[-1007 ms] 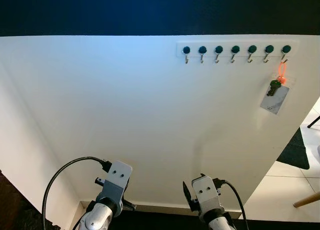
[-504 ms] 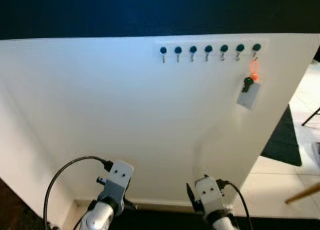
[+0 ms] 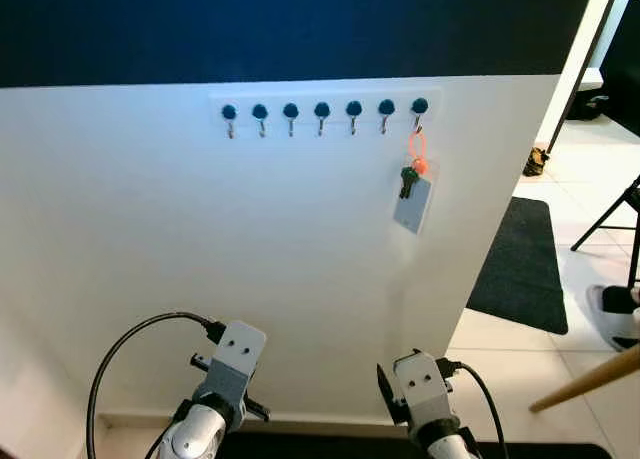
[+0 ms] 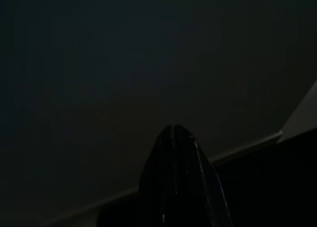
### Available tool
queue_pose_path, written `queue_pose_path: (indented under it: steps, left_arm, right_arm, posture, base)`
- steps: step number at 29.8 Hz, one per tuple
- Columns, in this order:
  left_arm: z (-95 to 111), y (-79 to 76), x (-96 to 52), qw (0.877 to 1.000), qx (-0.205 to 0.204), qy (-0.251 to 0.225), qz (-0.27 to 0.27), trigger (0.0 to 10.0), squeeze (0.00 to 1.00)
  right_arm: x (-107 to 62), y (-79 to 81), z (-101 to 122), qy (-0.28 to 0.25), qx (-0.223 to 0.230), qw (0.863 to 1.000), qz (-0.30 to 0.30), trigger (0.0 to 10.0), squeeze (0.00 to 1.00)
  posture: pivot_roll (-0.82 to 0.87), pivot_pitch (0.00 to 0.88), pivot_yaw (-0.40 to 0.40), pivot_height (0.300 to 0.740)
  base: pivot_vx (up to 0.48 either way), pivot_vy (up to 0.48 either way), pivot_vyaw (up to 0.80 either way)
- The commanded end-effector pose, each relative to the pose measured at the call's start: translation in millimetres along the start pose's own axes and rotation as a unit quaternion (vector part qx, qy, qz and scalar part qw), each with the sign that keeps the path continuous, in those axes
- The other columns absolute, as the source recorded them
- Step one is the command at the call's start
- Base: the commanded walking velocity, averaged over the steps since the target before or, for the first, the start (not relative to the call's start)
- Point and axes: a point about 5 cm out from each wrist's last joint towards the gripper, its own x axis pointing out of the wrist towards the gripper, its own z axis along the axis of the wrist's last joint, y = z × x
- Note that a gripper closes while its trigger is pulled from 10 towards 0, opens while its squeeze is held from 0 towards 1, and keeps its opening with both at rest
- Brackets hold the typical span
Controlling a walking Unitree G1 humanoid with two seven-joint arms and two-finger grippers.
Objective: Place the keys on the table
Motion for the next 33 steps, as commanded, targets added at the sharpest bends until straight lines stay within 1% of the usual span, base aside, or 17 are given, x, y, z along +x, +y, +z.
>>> queue_pose_path:
  steps: [1,5,7,10,13,19,22,24,26,27,28,29,30,31,32,33]
  left_arm:
    - [-4,-0.7,-1.7,1.0,0.004,0.009,-0.002,10.0,0.03]
    - [-4,-0.7,-1.9,1.0,0.002,0.009,-0.001,10.0,0.03]
    - [-4,-0.7,-2.0,1.0,0.001,0.01,0.0,10.0,0.02]
    - [-3,0.1,-2.7,1.0,-0.008,0.008,0.004,10.0,0.0]
    - [-2,1.3,-3.6,1.0,-0.015,0.003,0.007,10.0,0.0]
    - [-2,2.8,-5.1,1.0,-0.012,-0.002,0.009,10.0,0.0]
    - [-2,11.9,-9.6,0.999,0.003,-0.002,0.036,10.0,0.0]
    - [0,22.2,-15.0,0.997,0.02,-0.006,0.069,10.0,0.0]
    - [0,22.2,-15.0,0.997,0.02,-0.006,0.069,10.0,0.0]
    - [3,26.2,-17.8,0.996,0.027,-0.011,0.082,10.0,0.0]
    - [11,29.3,-21.2,0.995,0.028,-0.026,0.09,10.0,0.0]
    - [11,29.3,-21.2,0.995,0.028,-0.026,0.09,10.0,0.0]
    - [21,31.7,-23.9,0.994,0.03,-0.044,0.095,10.0,0.0]
    - [39,34.5,-25.0,0.992,0.034,-0.07,0.1,10.0,0.0]
    - [39,34.5,-25.0,0.992,0.034,-0.07,0.1,10.0,0.0]
    - [59,37.4,-23.1,0.989,0.035,-0.095,0.108,10.0,0.0]
  right_arm:
    - [-3.5,-2.7,-5,0.012,-0.005,1.0,0.001,10.0,0.0]
    - [-3.4,-2.5,-5,0.012,-0.005,1.0,0.002,10.0,0.0]
    - [-3.4,-2.3,-5,0.011,-0.005,1.0,0.002,10.0,0.0]
    - [-3.5,-2.3,-5,0.012,-0.005,1.0,0.003,10.0,0.0]
    - [-3.4,-2.3,-5,0.012,-0.006,1.0,0.003,10.0,0.0]
    - [-3.2,-2.6,-5,0.013,-0.006,1.0,0.002,10.0,0.0]
    - [-3.7,-2.7,-5,0.013,-0.006,1.0,0.002,10.0,0.0]
    - [-5.6,-2.9,-7,0.016,-0.005,1.0,0.003,10.0,0.0]
    - [-5.6,-2.9,-7,0.016,-0.005,1.0,0.003,10.0,0.0]
    - [-6.7,-2.7,-8,0.018,-0.005,1.0,0.005,10.0,0.0]
    - [-8.9,-2.3,-12,0.025,-0.007,1.0,0.009,10.0,0.0]
    - [-8.9,-2.3,-12,0.025,-0.007,1.0,0.009,10.0,0.0]
    - [-11.6,-2.2,-16,0.034,-0.01,0.999,0.013,10.0,0.0]
    - [-15.7,-2.3,-23,0.048,-0.014,0.999,0.017,10.0,0.0]
    - [-15.7,-2.3,-23,0.048,-0.014,0.999,0.017,10.0,0.0]
    - [-19.9,-2.4,-29,0.061,-0.019,0.998,0.022,10.0,0.0]
  posture:
    - [0.11,0.131,0.036,0.74]
    - [0.11,0.132,0.035,0.74]
    - [0.11,0.132,0.035,0.74]
    - [0.11,0.132,0.035,0.74]
    - [0.11,0.131,0.035,0.74]
    - [0.11,0.131,0.035,0.74]
    - [0.11,0.131,0.035,0.74]
    - [0.11,0.131,0.037,0.74]
    - [0.11,0.131,0.037,0.74]
    - [0.11,0.133,0.036,0.74]
    - [0.11,0.134,0.032,0.74]
    - [0.11,0.134,0.032,0.74]
    - [0.11,0.134,0.028,0.74]
    - [0.12,0.134,0.019,0.74]
    - [0.12,0.134,0.019,0.74]
    - [0.12,0.135,0.015,0.74]
  base:
    - [0.341,-0.315,0.0]
    - [0.338,-0.309,0.0]
    - [0.274,0.0,0.0]
    - [0.0,0.0,0.0]
    - [0.0,0.0,0.0]
    - [0.0,0.0,0.0]
    - [0.0,0.0,0.0]
    - [0.0,0.0,0.0]
    - [0.0,0.0,0.0]
    - [0.0,0.0,0.0]
    - [0.0,0.0,0.0]
    - [0.0,0.0,0.0]
    - [0.0,0.0,0.0]
    - [0.0,0.0,0.0]
    - [0.0,0.0,0.0]
    - [0.0,0.0,0.0]
